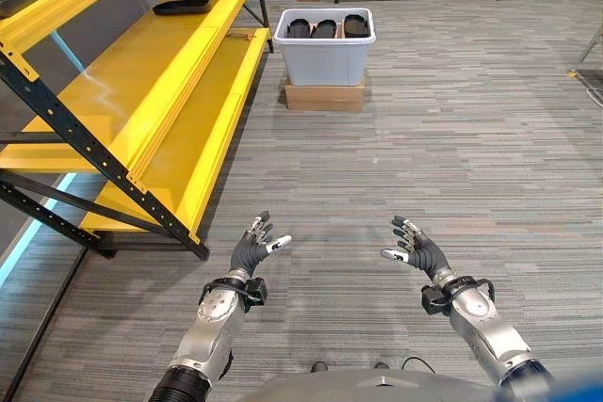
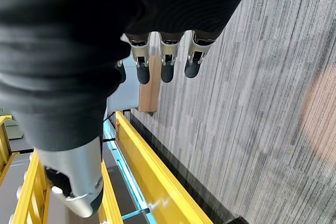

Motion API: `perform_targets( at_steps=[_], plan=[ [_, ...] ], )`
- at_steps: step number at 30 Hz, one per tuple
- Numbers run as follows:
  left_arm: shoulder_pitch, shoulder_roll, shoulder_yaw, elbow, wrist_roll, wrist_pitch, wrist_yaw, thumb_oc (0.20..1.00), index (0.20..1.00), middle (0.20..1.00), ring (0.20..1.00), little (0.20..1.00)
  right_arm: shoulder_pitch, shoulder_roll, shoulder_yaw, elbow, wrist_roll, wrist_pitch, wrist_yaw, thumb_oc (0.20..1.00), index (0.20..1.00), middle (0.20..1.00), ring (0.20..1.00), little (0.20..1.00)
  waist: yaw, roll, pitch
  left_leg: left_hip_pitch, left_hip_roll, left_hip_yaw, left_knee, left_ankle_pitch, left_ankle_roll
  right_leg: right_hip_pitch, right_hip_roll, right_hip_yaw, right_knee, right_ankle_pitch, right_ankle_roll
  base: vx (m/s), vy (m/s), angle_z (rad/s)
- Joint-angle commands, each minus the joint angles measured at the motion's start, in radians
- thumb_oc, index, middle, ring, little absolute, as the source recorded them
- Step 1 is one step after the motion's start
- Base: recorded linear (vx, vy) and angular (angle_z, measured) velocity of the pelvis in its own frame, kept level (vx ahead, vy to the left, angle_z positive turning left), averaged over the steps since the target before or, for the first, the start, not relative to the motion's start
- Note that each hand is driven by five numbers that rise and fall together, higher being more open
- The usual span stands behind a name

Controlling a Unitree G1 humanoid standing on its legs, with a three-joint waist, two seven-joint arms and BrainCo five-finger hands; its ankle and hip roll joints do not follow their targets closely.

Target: Move parts from the plastic box to the shelf.

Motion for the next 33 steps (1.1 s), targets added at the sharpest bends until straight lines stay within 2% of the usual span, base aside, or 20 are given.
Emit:
perform_targets(
  at_steps=[1,33],
  plan=[
    [-0.021,0.029,0.007,-0.029,-0.018,-0.039,0.000,1.000,1.000,1.000,1.000,1.000,-0.034,0.016,-0.001,-0.032,0.027,-0.035,0.000,1.000,1.000,1.000,1.000,1.000,0.019,-0.057,-0.024,-0.017,0.084,-0.035,0.002,0.000,-0.070,-0.007,-0.093,0.009,0.032,0.043,0.079,0.00,0.000,0.00],
    [-0.019,0.034,0.013,-0.031,0.016,-0.037,0.002,1.000,1.000,1.000,1.000,1.000,-0.029,0.023,0.010,-0.020,0.036,-0.026,0.010,1.000,1.000,1.000,1.000,1.000,0.021,-0.058,-0.020,0.002,0.085,-0.030,0.002,-0.014,-0.064,0.007,-0.092,0.021,0.025,0.036,0.077,0.00,0.000,0.00]
  ],
)
